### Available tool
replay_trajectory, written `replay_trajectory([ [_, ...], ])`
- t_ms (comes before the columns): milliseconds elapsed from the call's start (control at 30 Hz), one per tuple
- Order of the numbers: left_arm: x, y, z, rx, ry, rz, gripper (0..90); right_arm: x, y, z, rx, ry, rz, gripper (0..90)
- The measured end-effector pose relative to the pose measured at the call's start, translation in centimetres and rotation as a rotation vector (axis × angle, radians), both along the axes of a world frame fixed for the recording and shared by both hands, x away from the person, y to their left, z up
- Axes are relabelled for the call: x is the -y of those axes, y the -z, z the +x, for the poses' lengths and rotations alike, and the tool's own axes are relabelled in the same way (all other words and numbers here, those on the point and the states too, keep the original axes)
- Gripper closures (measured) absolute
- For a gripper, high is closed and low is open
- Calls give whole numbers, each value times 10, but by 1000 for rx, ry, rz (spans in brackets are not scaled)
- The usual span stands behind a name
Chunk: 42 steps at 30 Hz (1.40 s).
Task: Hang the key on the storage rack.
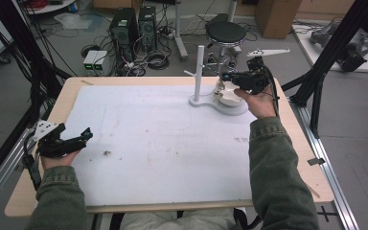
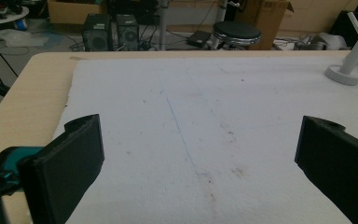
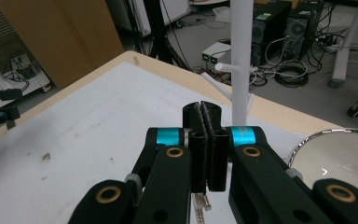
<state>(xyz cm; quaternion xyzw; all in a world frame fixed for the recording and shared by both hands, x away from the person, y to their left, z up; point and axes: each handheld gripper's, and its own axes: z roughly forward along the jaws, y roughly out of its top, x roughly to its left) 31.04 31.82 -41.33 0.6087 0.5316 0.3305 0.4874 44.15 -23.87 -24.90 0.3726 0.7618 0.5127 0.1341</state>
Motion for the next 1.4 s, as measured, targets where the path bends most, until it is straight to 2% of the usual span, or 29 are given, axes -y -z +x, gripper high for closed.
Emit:
replay_trajectory([
  [500,-4,1,-1,2,-9,-16,17,-15,-18,27,11,7,8,898],
  [667,-4,1,-2,3,-6,-15,17,-26,-22,39,19,18,-30,898],
  [867,-6,2,-1,1,-6,-22,17,-36,-26,54,19,25,-52,898],
  [967,-6,2,-1,2,-9,-25,17,-39,-28,59,19,23,-16,898],
  [1100,-7,2,-3,1,-9,-25,17,-43,-27,67,3,38,-33,897],
  [1200,-8,2,-4,2,-14,-28,17,-45,-27,71,5,42,-7,898],
  [1300,-9,2,-5,4,-17,-29,17,-51,-26,75,4,52,-48,898],
  [1400,-10,3,-5,3,-18,-30,17,-57,-25,79,7,49,-46,898],
])
